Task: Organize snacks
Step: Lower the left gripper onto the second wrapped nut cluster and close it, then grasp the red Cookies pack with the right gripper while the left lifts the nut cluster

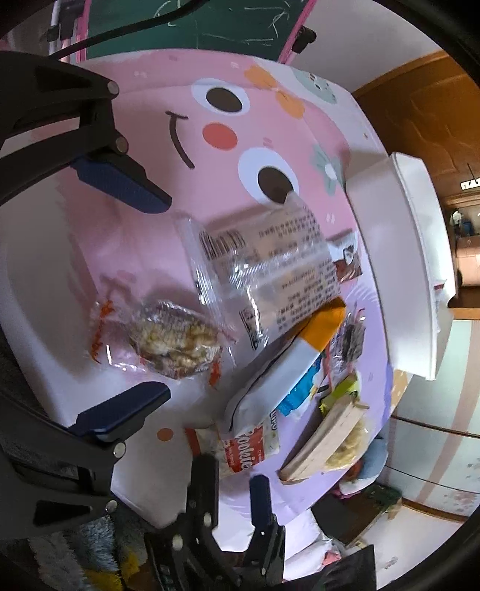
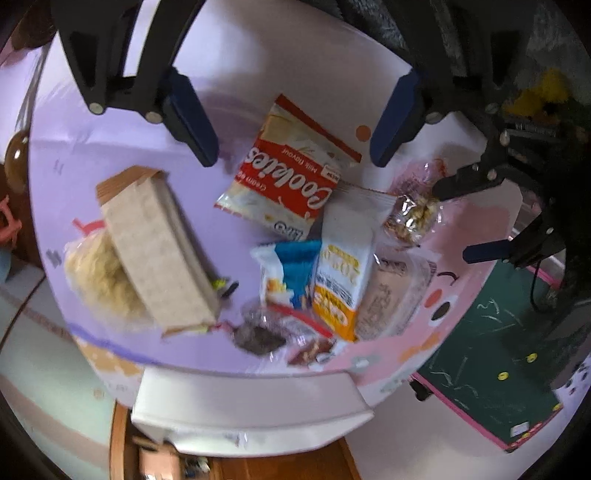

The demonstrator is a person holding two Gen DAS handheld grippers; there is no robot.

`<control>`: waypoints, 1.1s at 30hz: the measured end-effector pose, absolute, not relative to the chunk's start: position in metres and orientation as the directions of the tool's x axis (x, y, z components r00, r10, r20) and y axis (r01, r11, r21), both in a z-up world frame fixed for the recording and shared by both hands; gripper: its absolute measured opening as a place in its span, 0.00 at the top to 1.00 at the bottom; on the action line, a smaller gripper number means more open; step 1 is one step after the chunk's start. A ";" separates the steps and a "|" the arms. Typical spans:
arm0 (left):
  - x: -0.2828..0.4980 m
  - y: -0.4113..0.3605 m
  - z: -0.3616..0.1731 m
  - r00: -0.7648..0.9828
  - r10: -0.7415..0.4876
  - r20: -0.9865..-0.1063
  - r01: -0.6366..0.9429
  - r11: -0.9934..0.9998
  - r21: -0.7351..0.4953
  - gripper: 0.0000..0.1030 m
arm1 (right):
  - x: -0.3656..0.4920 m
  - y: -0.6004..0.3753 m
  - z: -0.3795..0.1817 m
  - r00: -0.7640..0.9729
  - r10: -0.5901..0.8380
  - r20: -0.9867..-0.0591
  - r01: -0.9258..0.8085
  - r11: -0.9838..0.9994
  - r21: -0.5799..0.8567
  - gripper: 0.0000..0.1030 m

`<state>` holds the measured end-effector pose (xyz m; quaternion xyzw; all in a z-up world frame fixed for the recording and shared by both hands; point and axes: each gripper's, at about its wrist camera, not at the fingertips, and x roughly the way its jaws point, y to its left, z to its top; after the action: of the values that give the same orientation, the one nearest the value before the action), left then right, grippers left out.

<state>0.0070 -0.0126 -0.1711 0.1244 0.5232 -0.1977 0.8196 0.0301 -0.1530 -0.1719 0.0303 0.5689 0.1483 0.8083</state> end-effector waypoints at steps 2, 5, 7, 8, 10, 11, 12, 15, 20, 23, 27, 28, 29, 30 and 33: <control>0.010 -0.019 -0.175 0.360 -0.194 -0.912 0.463 0.886 -0.006 0.16 | 0.035 -0.149 -0.178 0.288 0.264 -0.921 -0.187 0.958 0.217 0.30; 0.013 -0.025 -0.180 0.340 -0.195 -0.920 0.468 0.884 -0.014 0.21 | 0.037 -0.141 -0.179 0.305 0.223 -0.926 -0.183 0.968 0.173 0.30; 0.014 -0.029 -0.184 0.325 -0.188 -0.927 0.469 0.883 -0.015 0.24 | 0.037 -0.133 -0.181 0.317 0.185 -0.930 -0.190 0.973 0.129 0.30; 0.015 -0.030 -0.186 0.321 -0.185 -0.929 0.471 0.882 -0.013 0.27 | 0.038 -0.130 -0.182 0.322 0.171 -0.931 -0.197 0.974 0.111 0.30; 0.016 -0.032 -0.189 0.305 -0.186 -0.934 0.474 0.880 -0.020 0.32 | 0.039 -0.128 -0.183 0.328 0.152 -0.932 -0.204 0.975 0.087 0.30; 0.016 -0.033 -0.190 0.300 -0.187 -0.935 0.475 0.880 -0.024 0.35 | 0.039 -0.127 -0.183 0.330 0.144 -0.933 -0.209 0.975 0.077 0.31; 0.016 -0.034 -0.191 0.292 -0.190 -0.937 0.477 0.879 -0.030 0.40 | 0.039 -0.126 -0.183 0.334 0.133 -0.933 -0.213 0.975 0.063 0.35; 0.016 -0.037 -0.194 0.277 -0.195 -0.941 0.483 0.875 -0.039 0.48 | 0.038 -0.125 -0.183 0.348 0.087 -0.933 -0.226 0.974 0.007 0.47; 0.009 -0.048 -0.194 0.292 -0.186 -0.938 0.516 0.857 -0.009 0.61 | 0.036 -0.128 -0.182 0.357 0.094 -0.930 -0.230 0.973 0.010 0.54; 0.007 -0.050 -0.193 0.296 -0.182 -0.938 0.513 0.858 -0.005 0.61 | 0.036 -0.128 -0.182 0.359 0.098 -0.928 -0.231 0.973 0.014 0.55; 0.008 -0.050 -0.191 0.284 -0.178 -0.942 0.494 0.869 -0.016 0.62 | 0.034 -0.132 -0.182 0.360 0.125 -0.924 -0.227 0.973 0.043 0.56; 0.007 -0.049 -0.191 0.286 -0.173 -0.942 0.491 0.871 -0.011 0.62 | 0.032 -0.133 -0.181 0.361 0.134 -0.923 -0.227 0.973 0.052 0.56; 0.007 -0.049 -0.190 0.288 -0.165 -0.943 0.488 0.873 -0.004 0.62 | 0.031 -0.134 -0.180 0.363 0.140 -0.921 -0.226 0.972 0.058 0.56; 0.006 -0.050 -0.189 0.289 -0.160 -0.944 0.485 0.875 0.001 0.62 | 0.030 -0.135 -0.179 0.368 0.146 -0.918 -0.228 0.972 0.063 0.56; 0.004 -0.047 -0.186 0.293 -0.151 -0.944 0.473 0.881 0.006 0.62 | 0.026 -0.138 -0.172 0.395 0.161 -0.904 -0.230 0.971 0.072 0.56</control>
<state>0.0043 -0.0469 -0.1860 0.1433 0.5610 -0.1971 0.7911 0.0261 -0.1381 -0.1724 -0.0321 0.5373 0.1168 0.8346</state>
